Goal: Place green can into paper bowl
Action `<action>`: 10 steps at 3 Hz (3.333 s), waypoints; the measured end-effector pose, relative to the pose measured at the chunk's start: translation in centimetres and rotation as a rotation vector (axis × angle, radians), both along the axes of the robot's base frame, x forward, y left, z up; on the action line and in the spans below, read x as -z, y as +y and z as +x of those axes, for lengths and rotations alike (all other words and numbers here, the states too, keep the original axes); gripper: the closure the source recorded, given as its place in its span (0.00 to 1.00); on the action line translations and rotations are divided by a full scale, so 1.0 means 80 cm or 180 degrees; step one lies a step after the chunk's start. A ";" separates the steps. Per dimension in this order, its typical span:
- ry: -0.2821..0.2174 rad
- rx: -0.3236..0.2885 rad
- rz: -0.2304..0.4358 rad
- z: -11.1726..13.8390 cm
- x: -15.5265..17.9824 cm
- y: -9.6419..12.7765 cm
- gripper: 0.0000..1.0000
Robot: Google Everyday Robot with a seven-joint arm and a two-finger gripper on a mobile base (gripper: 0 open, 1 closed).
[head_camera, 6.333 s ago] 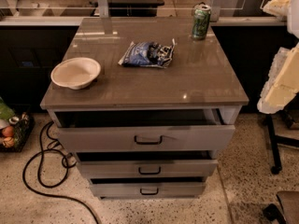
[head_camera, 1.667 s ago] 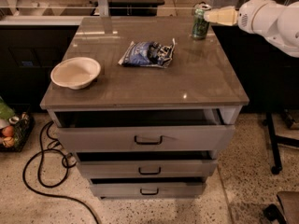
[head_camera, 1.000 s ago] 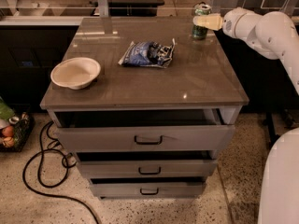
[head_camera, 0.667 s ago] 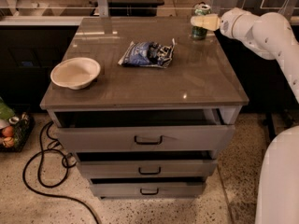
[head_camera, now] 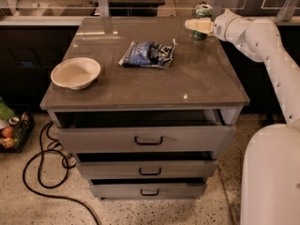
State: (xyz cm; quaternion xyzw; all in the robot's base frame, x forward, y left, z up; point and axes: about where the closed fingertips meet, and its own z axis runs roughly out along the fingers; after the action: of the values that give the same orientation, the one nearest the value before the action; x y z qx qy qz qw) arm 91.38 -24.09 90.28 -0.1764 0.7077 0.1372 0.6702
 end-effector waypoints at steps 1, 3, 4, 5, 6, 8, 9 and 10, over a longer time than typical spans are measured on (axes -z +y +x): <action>-0.0031 -0.0071 0.0037 0.011 0.006 0.006 0.00; 0.0054 -0.0145 0.0121 0.032 0.020 0.021 0.18; 0.0062 -0.0140 0.0230 0.043 0.023 0.027 0.41; 0.0062 -0.0148 0.0236 0.045 0.023 0.030 0.65; 0.0067 -0.0160 0.0238 0.046 0.025 0.034 0.88; 0.0072 -0.0171 0.0239 0.047 0.026 0.039 1.00; 0.0023 -0.0208 0.0221 0.042 0.008 0.041 1.00; -0.0064 -0.0202 0.0199 0.029 -0.026 0.039 1.00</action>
Offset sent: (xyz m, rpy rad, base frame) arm 0.0354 0.0044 -0.0098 0.0331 0.0009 0.0583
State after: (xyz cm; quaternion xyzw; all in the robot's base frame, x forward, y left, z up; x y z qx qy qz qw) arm 93.74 -20.94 92.33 -0.1791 0.6903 0.1787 0.6778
